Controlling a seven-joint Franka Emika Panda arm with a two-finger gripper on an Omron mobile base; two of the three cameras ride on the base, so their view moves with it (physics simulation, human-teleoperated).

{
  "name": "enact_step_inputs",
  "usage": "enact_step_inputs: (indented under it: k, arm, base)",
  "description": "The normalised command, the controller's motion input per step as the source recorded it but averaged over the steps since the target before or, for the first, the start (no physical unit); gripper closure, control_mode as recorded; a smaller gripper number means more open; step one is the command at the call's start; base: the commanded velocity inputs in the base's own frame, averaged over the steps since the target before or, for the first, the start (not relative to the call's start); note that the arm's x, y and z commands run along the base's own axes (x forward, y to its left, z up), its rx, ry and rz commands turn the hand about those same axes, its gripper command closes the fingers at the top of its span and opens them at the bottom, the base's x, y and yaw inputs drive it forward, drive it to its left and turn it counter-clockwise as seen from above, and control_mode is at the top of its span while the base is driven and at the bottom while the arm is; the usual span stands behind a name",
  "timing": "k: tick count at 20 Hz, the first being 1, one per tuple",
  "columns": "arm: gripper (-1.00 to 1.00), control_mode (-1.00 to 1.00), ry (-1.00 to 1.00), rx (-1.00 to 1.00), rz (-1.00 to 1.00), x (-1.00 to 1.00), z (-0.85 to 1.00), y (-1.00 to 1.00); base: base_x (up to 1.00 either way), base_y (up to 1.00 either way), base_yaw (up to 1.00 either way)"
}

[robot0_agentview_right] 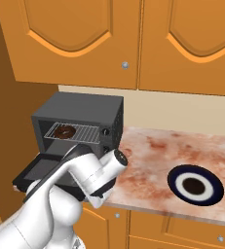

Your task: Pick up the bagel from the plate, place it on the toaster oven rack, close the door, and set the timer.

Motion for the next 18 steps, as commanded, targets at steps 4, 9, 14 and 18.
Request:
enact_step_inputs:
  k: [4,9,14,18]
  arm:
    - [-1.0,-1.0,0.03,0.0,-0.11,0.0,-0.19,0.0]
    - [-1.0,-1.0,0.0,0.0,-0.05,0.06,-0.11,0.0]
    - [-1.0,-1.0,0.0,0.0,0.0,0.15,-0.06,0.0]
    - [-1.0,-1.0,0.0,0.0,0.0,0.3,-0.04,-0.02]
  base:
    - [0.0,0.0,0.0]
    - [0.0,0.0,0.0]
    - [0.0,0.0,0.0]
    - [0.0,0.0,0.0]
